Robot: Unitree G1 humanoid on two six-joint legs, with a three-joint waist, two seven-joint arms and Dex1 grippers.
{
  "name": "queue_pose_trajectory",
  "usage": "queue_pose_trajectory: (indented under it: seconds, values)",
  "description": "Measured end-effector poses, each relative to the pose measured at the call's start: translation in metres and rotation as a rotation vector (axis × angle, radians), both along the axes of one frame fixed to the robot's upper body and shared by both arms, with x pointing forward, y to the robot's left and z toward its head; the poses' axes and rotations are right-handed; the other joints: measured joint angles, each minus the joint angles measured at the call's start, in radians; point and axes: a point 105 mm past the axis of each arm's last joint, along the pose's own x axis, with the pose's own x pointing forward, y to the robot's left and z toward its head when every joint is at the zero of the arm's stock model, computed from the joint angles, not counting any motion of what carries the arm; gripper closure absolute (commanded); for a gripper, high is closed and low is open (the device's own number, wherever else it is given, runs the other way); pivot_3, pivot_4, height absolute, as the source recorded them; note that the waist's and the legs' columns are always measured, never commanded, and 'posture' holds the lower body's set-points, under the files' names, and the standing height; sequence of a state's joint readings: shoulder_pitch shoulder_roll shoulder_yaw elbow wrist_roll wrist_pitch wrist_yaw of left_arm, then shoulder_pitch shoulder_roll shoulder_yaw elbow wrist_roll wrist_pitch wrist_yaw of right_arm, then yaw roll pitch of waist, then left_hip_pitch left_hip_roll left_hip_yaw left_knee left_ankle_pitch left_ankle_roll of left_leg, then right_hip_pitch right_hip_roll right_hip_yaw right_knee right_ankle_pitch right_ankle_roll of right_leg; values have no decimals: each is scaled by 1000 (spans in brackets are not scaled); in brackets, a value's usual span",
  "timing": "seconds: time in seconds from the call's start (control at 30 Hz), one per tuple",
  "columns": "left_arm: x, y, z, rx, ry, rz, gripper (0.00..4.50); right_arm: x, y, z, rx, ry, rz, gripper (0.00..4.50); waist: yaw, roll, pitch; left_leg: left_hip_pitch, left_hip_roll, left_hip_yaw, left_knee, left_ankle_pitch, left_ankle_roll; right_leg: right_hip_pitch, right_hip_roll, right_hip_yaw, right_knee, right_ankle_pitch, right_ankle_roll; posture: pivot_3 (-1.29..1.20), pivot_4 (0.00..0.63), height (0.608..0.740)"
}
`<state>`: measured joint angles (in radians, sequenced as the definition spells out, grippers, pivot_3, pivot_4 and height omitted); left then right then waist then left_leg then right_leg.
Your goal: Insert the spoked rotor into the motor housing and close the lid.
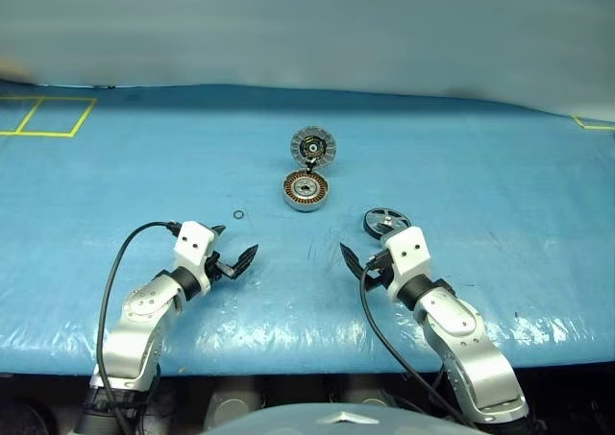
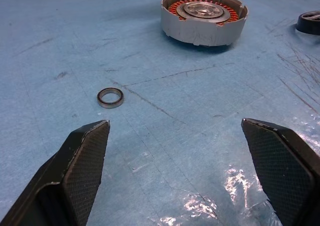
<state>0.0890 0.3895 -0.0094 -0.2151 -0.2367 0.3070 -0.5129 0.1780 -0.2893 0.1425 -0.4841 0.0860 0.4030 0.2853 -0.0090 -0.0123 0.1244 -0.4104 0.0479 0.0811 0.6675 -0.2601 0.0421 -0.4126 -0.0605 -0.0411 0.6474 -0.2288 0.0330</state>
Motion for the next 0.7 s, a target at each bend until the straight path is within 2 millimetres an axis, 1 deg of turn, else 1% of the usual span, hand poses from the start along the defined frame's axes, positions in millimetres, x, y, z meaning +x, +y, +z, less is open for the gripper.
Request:
queue_pose_trajectory:
  seconds: [0.7]
  values:
    - [0,2,-2,17,9,2,0,0,2,1,4,-2,17,18,0,0,0,0,0,0,0,0,0,0,0,0,0,0,0,0,150,740]
